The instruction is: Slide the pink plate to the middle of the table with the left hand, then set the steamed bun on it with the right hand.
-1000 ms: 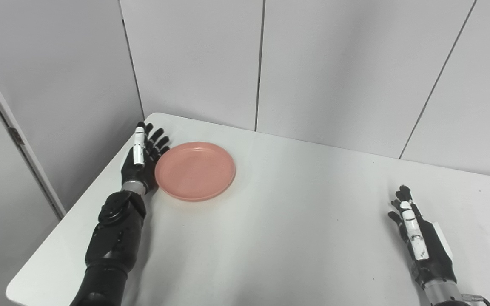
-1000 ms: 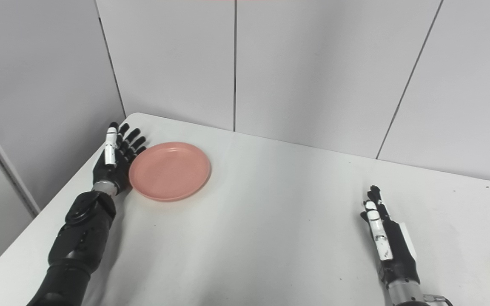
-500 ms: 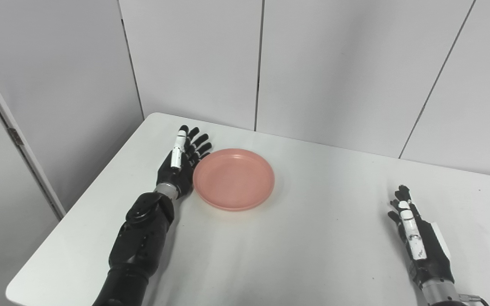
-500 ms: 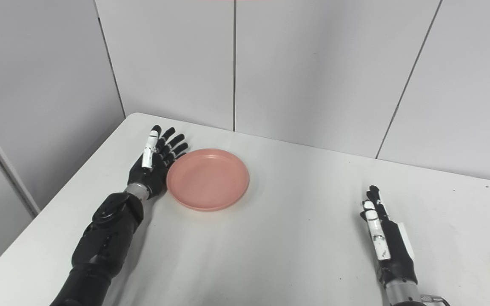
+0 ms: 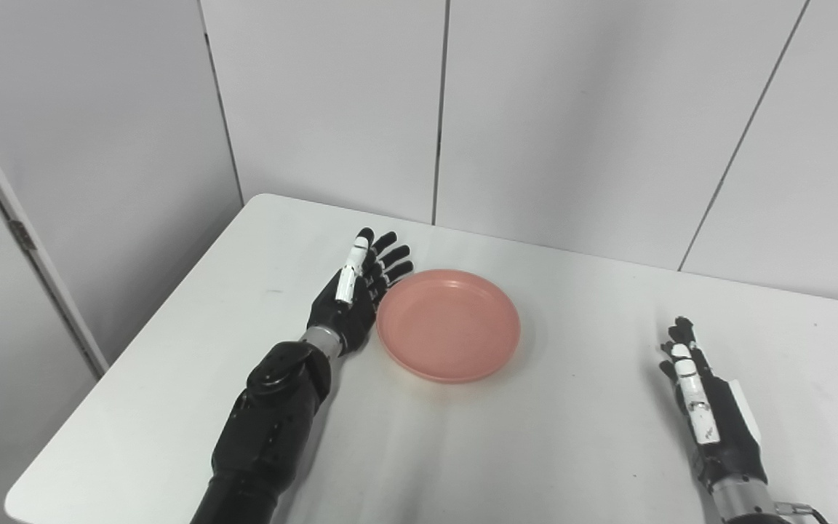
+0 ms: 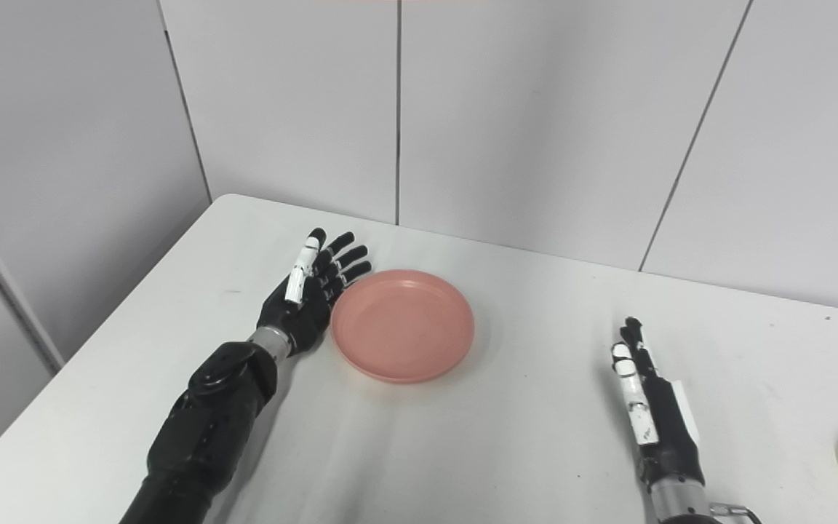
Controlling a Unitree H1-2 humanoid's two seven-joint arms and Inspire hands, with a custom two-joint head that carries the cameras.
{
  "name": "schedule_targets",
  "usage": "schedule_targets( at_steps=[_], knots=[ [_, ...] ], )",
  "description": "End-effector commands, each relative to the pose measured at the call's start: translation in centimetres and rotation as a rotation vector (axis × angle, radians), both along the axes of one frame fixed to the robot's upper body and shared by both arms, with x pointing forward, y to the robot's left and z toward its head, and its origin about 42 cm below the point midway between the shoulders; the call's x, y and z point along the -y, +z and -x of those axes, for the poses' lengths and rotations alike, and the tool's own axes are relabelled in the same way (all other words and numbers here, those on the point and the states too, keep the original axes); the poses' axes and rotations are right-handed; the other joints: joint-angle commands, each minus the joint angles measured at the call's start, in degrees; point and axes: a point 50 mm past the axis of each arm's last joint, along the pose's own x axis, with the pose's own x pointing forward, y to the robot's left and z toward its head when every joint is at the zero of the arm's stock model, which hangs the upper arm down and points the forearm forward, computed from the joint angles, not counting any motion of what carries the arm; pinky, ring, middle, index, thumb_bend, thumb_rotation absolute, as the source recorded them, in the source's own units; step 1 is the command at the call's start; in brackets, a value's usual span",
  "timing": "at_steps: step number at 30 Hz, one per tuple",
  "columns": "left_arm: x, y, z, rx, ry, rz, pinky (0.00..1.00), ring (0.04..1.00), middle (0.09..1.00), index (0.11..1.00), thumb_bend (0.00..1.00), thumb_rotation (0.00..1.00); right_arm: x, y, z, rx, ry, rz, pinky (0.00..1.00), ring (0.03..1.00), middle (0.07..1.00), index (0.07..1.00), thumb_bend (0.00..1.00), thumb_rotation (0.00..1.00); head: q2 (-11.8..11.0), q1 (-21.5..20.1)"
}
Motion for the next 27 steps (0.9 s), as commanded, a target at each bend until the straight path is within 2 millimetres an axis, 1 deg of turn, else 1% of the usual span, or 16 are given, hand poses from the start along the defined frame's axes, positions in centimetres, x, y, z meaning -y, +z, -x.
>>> schedule_targets(
  at_steps=[1, 2, 4, 9, 12, 13, 15, 17, 27],
  knots=[
    [0.9, -1.9, 0.9, -0.098, -0.045, 0.005, 0.94, 0.916, 0.924, 0.932, 0.46, 1.0, -0.3, -0.5, 0.2, -0.025, 0.0, 0.008, 0.96, 0.964, 0.979, 0.995, 0.22, 1.0, 0.11, -0.73],
    [1.0, -1.9, 1.0, -0.099, -0.052, 0.004, 0.94, 0.917, 0.926, 0.935, 0.46, 1.0, -0.4, -0.5, 0.2, -0.025, 0.0, 0.01, 0.96, 0.963, 0.978, 0.994, 0.22, 1.0, 0.11, -0.73],
    [2.1, -2.1, 1.3, -0.103, -0.102, -0.021, 0.96, 0.936, 0.944, 0.951, 0.44, 1.0, -0.6, -0.5, 0.2, -0.027, 0.0, 0.02, 0.95, 0.96, 0.976, 0.992, 0.22, 1.0, 0.2, -1.94],
    [4.5, -2.8, 2.1, -0.108, -0.192, -0.041, 0.99, 0.949, 0.957, 0.969, 0.41, 1.0, -1.1, -0.6, 0.3, -0.031, -0.008, 0.03, 0.93, 0.954, 0.971, 0.986, 0.22, 1.0, 0.08, -3.33],
    [5.1, -3.7, 2.4, -0.116, -0.229, -0.049, 0.99, 0.953, 0.96, 0.974, 0.42, 1.0, -1.3, -0.7, 0.2, -0.036, -0.012, 0.033, 0.93, 0.952, 0.97, 0.985, 0.23, 1.0, 0.03, -5.01],
    [5.2, -4.0, 2.4, -0.122, -0.24, -0.053, 1.0, 0.957, 0.964, 0.976, 0.44, 1.0, -1.3, -0.9, 0.2, -0.037, -0.013, 0.035, 0.93, 0.952, 0.97, 0.985, 0.24, 1.0, 0.03, -5.01],
    [5.5, -4.7, 2.7, -0.133, -0.26, -0.063, 1.0, 0.956, 0.964, 0.975, 0.44, 1.0, -1.5, -0.9, 0.2, -0.037, -0.014, 0.036, 0.93, 0.951, 0.969, 0.983, 0.24, 1.0, 0.19, -6.83],
    [5.4, -5.1, 2.9, -0.137, -0.268, -0.062, 1.0, 0.955, 0.963, 0.97, 0.44, 1.0, -1.7, -1.0, 0.2, -0.038, -0.014, 0.037, 0.93, 0.951, 0.969, 0.982, 0.25, 1.0, 0.28, -7.41],
    [5.6, -4.8, 4.0, -0.123, -0.303, -0.017, 0.98, 0.941, 0.95, 0.962, 0.46, 1.0, -2.5, -1.2, 0.1, -0.034, -0.014, 0.058, 0.9, 0.93, 0.952, 0.971, 0.24, 1.0, 0.85, -11.61]
  ],
)
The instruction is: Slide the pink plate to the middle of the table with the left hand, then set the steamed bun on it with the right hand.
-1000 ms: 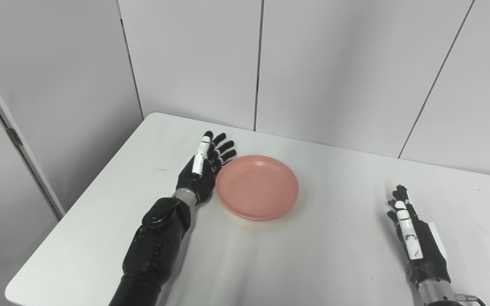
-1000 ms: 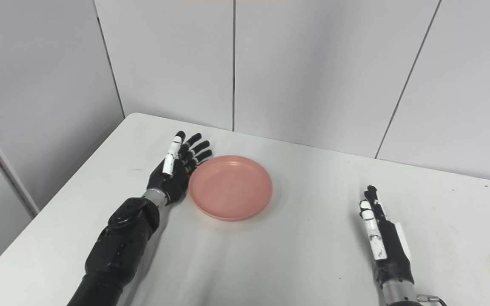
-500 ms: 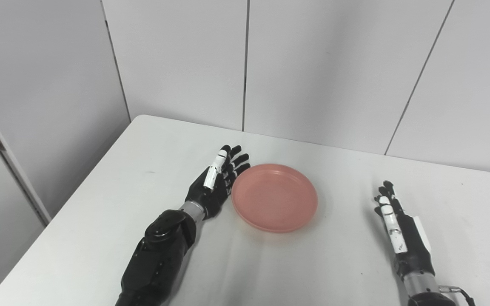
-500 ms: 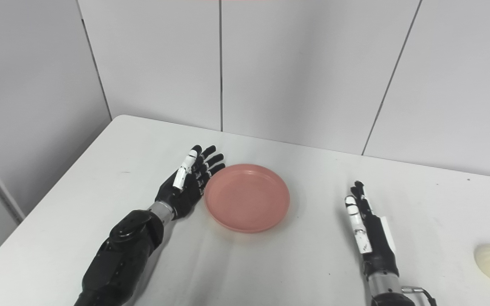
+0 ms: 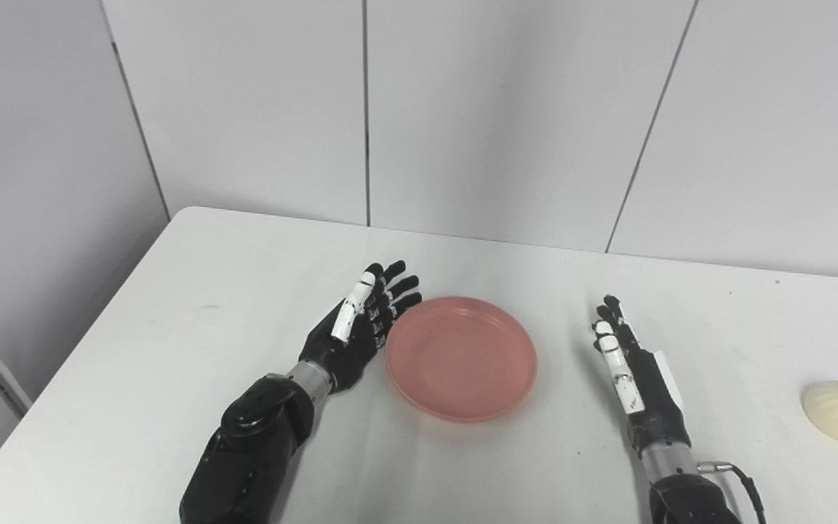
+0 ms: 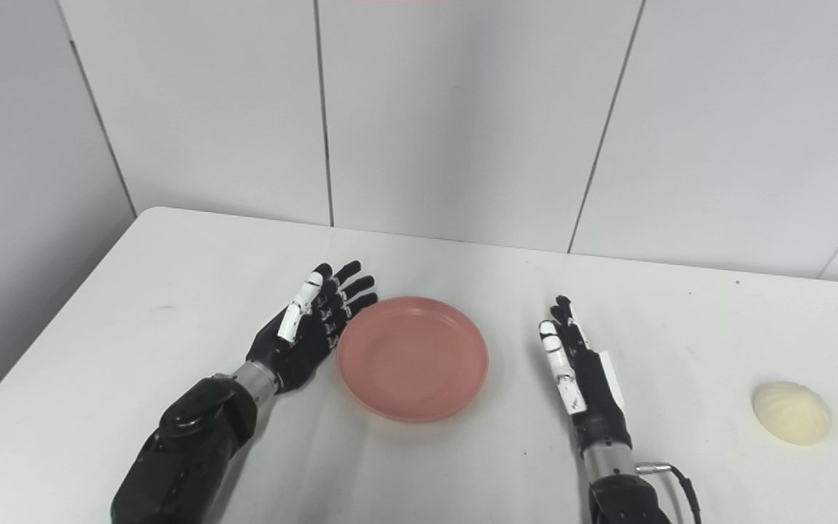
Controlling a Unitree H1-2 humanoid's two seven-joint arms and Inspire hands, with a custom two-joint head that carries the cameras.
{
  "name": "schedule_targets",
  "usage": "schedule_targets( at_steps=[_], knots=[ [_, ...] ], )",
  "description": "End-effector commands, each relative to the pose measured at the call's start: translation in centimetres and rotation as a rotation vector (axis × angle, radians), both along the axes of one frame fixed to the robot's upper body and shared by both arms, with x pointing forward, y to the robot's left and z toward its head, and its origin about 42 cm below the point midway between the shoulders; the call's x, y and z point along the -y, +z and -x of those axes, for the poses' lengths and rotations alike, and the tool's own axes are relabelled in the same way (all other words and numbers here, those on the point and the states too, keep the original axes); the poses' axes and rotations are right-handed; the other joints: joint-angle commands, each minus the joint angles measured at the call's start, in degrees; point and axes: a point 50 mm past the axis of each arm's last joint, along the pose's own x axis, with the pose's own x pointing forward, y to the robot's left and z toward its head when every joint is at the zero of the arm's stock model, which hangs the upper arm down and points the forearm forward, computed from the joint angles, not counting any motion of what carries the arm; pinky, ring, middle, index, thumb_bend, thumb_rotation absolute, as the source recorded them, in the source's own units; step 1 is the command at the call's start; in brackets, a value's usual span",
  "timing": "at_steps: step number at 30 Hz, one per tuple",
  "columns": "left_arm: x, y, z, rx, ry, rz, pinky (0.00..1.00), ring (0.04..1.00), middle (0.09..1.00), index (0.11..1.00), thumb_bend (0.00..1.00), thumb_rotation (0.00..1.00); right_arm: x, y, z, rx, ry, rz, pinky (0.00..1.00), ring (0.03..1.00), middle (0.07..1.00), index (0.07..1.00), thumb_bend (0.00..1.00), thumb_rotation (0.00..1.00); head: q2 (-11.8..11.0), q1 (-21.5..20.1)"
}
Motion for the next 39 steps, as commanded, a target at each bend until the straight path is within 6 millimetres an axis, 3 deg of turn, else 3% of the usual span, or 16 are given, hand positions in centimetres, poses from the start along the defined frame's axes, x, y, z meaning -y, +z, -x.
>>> schedule_targets(
  at_steps=[1, 22, 30, 34, 37, 39],
  knots=[
    [0.1, -3.5, 1.8, -0.152, -0.026, -0.019, 0.98, 0.946, 0.955, 0.966, 0.47, 1.0, -1.0, -1.0, 0.1, -0.049, 0.031, 0.001, 0.9, 0.931, 0.953, 0.972, 0.25, 1.0, 0.09, -0.3],
    [-0.6, -4.4, 2.3, -0.163, -0.066, -0.009, 0.96, 0.944, 0.951, 0.959, 0.49, 1.0, -1.9, -1.6, 0.0, -0.041, 0.009, 0.007, 0.89, 0.918, 0.937, 0.955, 0.28, 1.0, -0.54, -5.46],
    [-0.6, -4.6, 2.5, -0.162, -0.046, -0.009, 0.96, 0.939, 0.947, 0.951, 0.5, 1.0, -1.2, -0.9, 0.3, 0.004, 0.003, -0.019, 0.9, 0.931, 0.949, 0.962, 0.3, 1.0, -1.34, -8.86],
    [-0.9, -4.7, 2.6, -0.162, -0.035, -0.003, 0.95, 0.928, 0.94, 0.943, 0.51, 1.0, -0.8, 0.1, 0.2, 0.086, -0.031, 0.03, 0.86, 0.904, 0.928, 0.949, 0.43, 1.0, -2.12, -10.7],
    [-1.4, -4.9, 2.6, -0.165, -0.029, 0.003, 0.95, 0.926, 0.94, 0.942, 0.52, 1.0, -0.1, 2.7, 0.2, 0.205, -0.085, 0.193, 0.8, 0.854, 0.895, 0.931, 0.51, 0.99, -2.39, -12.82],
    [-1.8, -5.1, 2.5, -0.166, -0.023, 0.004, 0.95, 0.921, 0.936, 0.937, 0.52, 1.0, 0.3, 4.2, 0.2, 0.263, -0.118, 0.239, 0.74, 0.808, 0.861, 0.921, 0.58, 0.9, -2.58, -13.99]
  ],
)
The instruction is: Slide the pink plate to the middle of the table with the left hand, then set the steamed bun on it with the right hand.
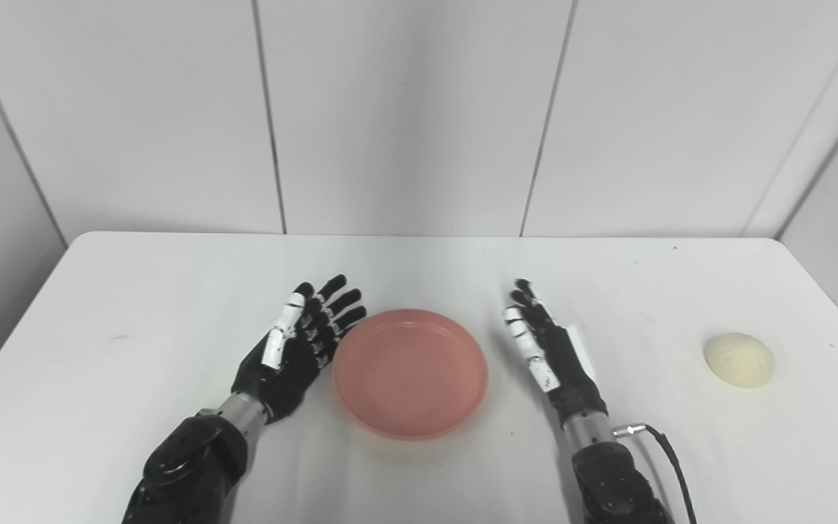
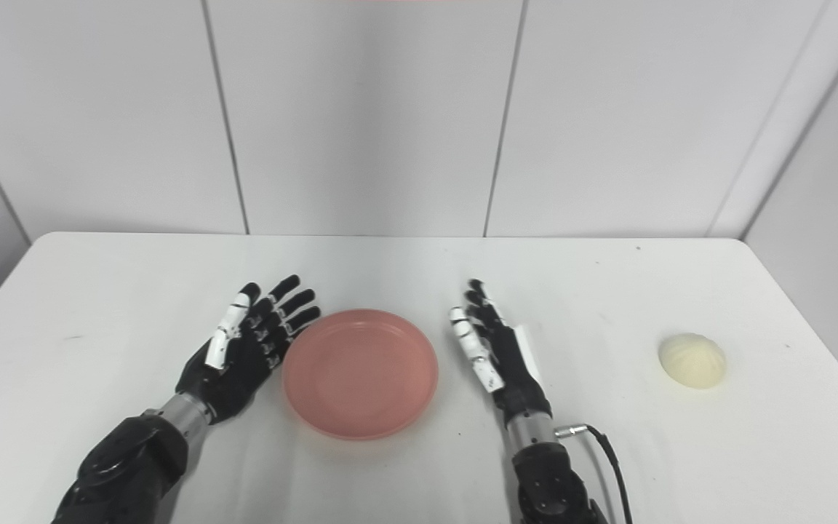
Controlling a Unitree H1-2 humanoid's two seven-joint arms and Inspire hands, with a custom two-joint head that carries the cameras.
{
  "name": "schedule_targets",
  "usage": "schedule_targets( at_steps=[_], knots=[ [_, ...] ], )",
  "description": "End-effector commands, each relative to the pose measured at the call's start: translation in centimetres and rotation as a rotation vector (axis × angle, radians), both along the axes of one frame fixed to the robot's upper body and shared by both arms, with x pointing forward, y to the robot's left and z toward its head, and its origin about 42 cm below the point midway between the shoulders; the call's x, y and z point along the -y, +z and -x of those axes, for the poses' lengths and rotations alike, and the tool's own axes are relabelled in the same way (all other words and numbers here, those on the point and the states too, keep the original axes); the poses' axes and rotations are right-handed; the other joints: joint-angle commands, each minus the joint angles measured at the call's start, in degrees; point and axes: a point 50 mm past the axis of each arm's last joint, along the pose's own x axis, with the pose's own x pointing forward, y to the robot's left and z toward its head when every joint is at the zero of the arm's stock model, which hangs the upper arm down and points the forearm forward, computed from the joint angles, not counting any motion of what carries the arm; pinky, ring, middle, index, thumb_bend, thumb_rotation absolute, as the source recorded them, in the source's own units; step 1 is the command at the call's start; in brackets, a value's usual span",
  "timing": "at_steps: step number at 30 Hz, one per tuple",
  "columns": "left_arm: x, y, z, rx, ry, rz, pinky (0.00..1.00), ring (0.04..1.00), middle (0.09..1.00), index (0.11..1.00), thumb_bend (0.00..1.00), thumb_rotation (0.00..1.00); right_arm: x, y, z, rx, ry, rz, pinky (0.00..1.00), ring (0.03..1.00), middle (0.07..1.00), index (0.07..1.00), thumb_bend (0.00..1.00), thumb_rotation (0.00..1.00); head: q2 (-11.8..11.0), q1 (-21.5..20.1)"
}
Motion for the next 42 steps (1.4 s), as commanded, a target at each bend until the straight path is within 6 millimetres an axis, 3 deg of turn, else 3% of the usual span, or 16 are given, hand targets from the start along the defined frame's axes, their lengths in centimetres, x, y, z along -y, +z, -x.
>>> schedule_targets(
  at_steps=[1, 4, 9, 11, 19, 23, 29, 33, 35, 42],
  knots=[
    [-1.8, -4.4, 1.9, -0.164, 0.038, -0.052, 0.94, 0.919, 0.933, 0.935, 0.52, 1.0, 0.8, 3.6, -0.6, 0.141, -0.048, 0.05, 0.73, 0.798, 0.854, 0.92, 0.61, 0.88, -0.14, -0.62],
    [-2.4, -4.5, 1.8, -0.165, 0.046, -0.051, 0.94, 0.919, 0.932, 0.934, 0.52, 1.0, 1.9, 5.0, -0.8, 0.2, -0.086, 0.089, 0.7, 0.771, 0.836, 0.912, 0.69, 0.84, -0.58, -2.06],
    [-3.8, -5.0, 1.7, -0.167, 0.055, -0.045, 0.94, 0.913, 0.926, 0.924, 0.54, 0.96, 4.5, 8.4, -0.6, 0.311, -0.175, 0.245, 0.56, 0.693, 0.805, 0.885, 0.83, 0.74, -1.41, -4.93],
    [-4.2, -5.3, 1.5, -0.168, 0.053, -0.043, 0.94, 0.916, 0.928, 0.926, 0.54, 0.96, 5.3, 9.9, -0.2, 0.35, -0.181, 0.259, 0.54, 0.669, 0.807, 0.872, 0.84, 0.64, -1.59, -5.57],
    [-5.3, -6.4, 1.1, -0.178, 0.066, -0.041, 0.92, 0.905, 0.916, 0.918, 0.56, 0.94, 7.6, 14.8, 1.8, 0.387, -0.262, 0.395, 0.55, 0.669, 0.793, 0.864, 0.86, 0.62, -2.73, -9.9],
    [-6.2, -7.2, 0.7, -0.19, 0.065, -0.035, 0.92, 0.903, 0.91, 0.917, 0.55, 0.95, 10.2, 17.0, 3.0, 0.36, -0.291, 0.515, 0.56, 0.687, 0.819, 0.857, 0.84, 0.58, -3.05, -12.41],
    [-7.5, -8.1, 0.2, -0.203, 0.07, -0.025, 0.89, 0.877, 0.887, 0.902, 0.56, 0.94, 14.9, 18.3, 3.9, 0.208, -0.346, 0.642, 0.61, 0.75, 0.868, 0.863, 0.89, 0.56, -2.83, -14.26],
    [-8.3, -8.3, -0.1, -0.214, 0.082, -0.021, 0.87, 0.864, 0.875, 0.89, 0.55, 0.93, 17.8, 18.3, 4.2, 0.111, -0.392, 0.748, 0.68, 0.798, 0.857, 0.833, 0.92, 0.46, -2.8, -15.04],
    [-8.6, -8.4, -0.2, -0.218, 0.087, -0.024, 0.86, 0.856, 0.87, 0.882, 0.56, 0.92, 18.8, 18.2, 4.3, 0.063, -0.402, 0.762, 0.65, 0.766, 0.841, 0.824, 0.93, 0.39, -2.72, -15.49],
    [-9.6, -8.6, -0.4, -0.228, 0.099, -0.033, 0.84, 0.845, 0.861, 0.872, 0.55, 0.95, 21.1, 18.1, 4.3, -0.093, -0.432, 0.783, 0.71, 0.825, 0.857, 0.851, 0.93, 0.36, -2.36, -16.8]
  ],
)
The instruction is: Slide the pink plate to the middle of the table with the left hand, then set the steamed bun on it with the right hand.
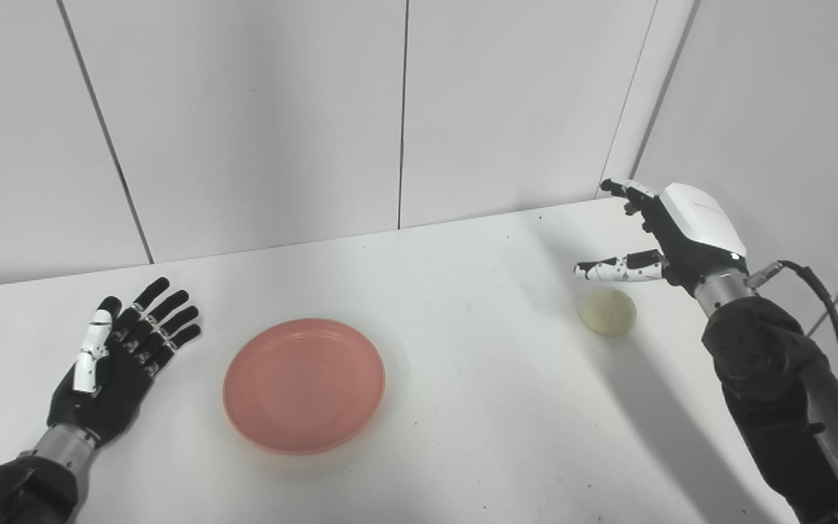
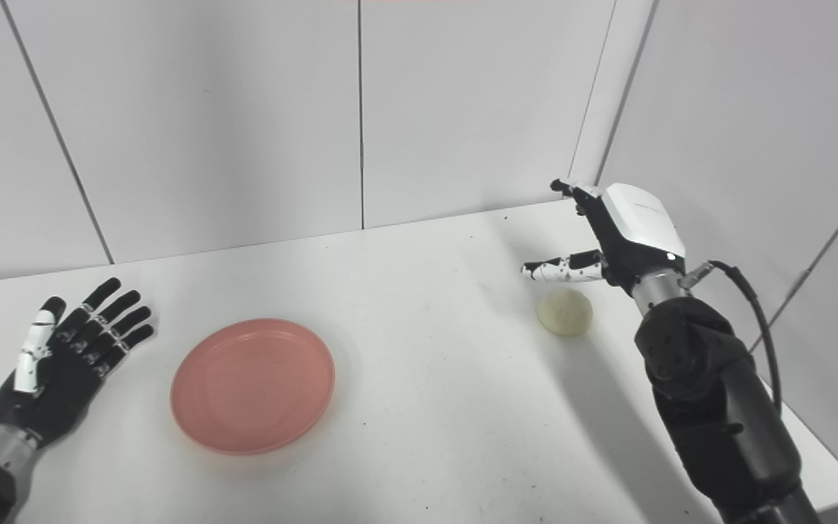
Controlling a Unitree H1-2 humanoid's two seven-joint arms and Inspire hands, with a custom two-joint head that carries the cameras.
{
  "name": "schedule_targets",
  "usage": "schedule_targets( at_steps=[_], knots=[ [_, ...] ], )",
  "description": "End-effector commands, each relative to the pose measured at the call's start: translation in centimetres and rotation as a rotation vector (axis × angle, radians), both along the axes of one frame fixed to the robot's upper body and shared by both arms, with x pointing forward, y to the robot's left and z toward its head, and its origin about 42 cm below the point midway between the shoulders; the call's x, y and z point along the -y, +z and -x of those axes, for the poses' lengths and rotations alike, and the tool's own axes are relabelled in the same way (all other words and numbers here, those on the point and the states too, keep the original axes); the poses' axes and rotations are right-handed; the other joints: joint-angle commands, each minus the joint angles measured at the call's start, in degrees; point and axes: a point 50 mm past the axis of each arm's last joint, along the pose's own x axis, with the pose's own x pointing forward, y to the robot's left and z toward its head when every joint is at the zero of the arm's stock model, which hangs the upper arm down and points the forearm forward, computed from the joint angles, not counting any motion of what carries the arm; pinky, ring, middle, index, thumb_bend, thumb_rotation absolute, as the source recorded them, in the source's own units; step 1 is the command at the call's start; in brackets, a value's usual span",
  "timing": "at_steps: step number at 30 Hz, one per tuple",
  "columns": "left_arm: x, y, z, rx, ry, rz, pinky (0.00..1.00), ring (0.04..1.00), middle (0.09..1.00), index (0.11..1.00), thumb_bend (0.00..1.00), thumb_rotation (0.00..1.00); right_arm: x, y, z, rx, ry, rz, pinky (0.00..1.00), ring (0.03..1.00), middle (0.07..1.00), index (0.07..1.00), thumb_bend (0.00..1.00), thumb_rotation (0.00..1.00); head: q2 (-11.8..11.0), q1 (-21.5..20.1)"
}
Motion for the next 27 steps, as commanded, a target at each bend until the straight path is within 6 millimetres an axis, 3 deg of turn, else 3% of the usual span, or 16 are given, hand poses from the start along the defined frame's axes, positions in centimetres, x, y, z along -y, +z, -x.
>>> schedule_targets(
  at_steps=[1, 10, 13, 21, 27],
  knots=[
    [-2.2, -7.2, 4.4, -0.275, 0.042, -0.062, 0.84, 0.844, 0.86, 0.87, 0.55, 0.95, 1.3, 2.1, -0.1, 0.02, -0.042, 0.054, 0.71, 0.823, 0.855, 0.852, 0.93, 0.36, 0.2, -0.3],
    [-2.9, -7.3, 4.3, -0.289, 0.051, -0.062, 0.83, 0.831, 0.847, 0.858, 0.55, 0.94, 3.0, 1.1, -1.4, -0.067, -0.084, 0.054, 0.63, 0.784, 0.842, 0.851, 0.93, 0.39, 0.81, -1.33],
    [-3.1, -7.2, 4.3, -0.293, 0.055, -0.057, 0.83, 0.828, 0.845, 0.856, 0.54, 0.94, 3.3, 0.4, -2.1, -0.082, -0.092, 0.055, 0.73, 0.842, 0.858, 0.843, 0.95, 0.42, 0.99, -1.69],
    [-3.5, -7.2, 4.3, -0.295, 0.058, -0.057, 0.81, 0.822, 0.842, 0.855, 0.54, 0.93, 4.4, -1.3, -4.7, -0.162, -0.117, 0.022, 0.69, 0.8, 0.84, 0.843, 0.99, 0.44, 1.51, -2.1],
    [-3.8, -7.2, 4.3, -0.293, 0.065, -0.061, 0.8, 0.809, 0.827, 0.846, 0.54, 0.92, 4.9, -2.8, -6.1, -0.217, -0.15, 0.003, 0.69, 0.804, 0.846, 0.85, 0.95, 0.44, 1.93, -2.35]
  ],
)
